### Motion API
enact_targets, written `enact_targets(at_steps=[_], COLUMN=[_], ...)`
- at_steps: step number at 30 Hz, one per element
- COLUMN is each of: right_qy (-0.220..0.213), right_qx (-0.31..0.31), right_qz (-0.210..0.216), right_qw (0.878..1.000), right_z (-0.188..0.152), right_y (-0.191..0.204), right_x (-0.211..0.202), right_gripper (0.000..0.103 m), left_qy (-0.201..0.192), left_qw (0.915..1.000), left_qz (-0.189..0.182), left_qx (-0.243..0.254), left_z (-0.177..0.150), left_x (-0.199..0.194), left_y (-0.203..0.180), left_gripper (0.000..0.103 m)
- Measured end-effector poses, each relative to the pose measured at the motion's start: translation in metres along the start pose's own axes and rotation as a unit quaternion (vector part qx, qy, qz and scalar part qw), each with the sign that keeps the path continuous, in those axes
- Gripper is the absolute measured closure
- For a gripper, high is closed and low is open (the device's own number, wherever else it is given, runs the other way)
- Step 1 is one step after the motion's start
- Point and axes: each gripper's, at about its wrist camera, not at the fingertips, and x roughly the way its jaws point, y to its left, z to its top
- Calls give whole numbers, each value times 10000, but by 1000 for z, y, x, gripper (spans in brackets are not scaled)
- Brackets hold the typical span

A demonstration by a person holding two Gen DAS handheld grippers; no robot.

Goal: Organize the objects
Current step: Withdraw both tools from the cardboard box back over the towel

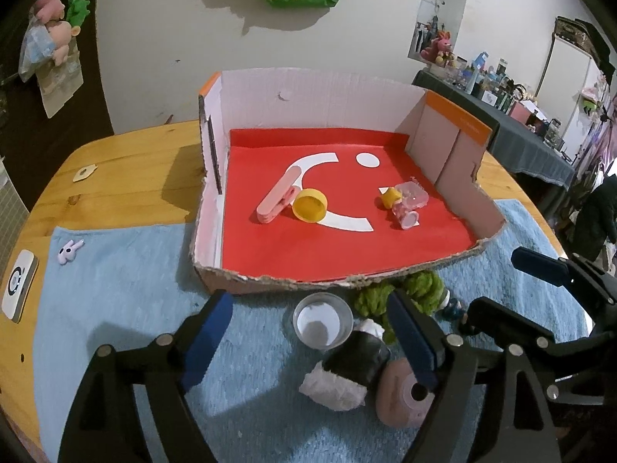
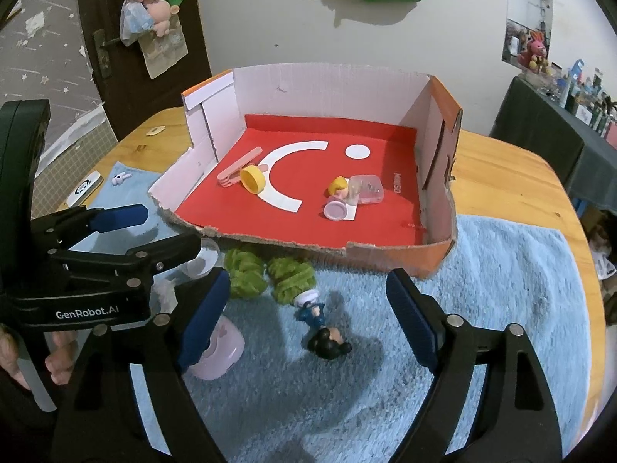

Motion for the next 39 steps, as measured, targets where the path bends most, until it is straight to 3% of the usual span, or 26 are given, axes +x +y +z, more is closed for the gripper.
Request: enact_targets(at_steps=[39], right_qy=[87], right_qx=[-42], right_qz=[-88], right_qw=[9999], right_z=[-55], right_y=[14], right_x=[-22], right_gripper=[19], left_qy=[-46], left_qw=[9999], left_qz=[-91], left_qx=[28], left_z=[-51], left_x=[-27], left_y=[-11], left_gripper=[15])
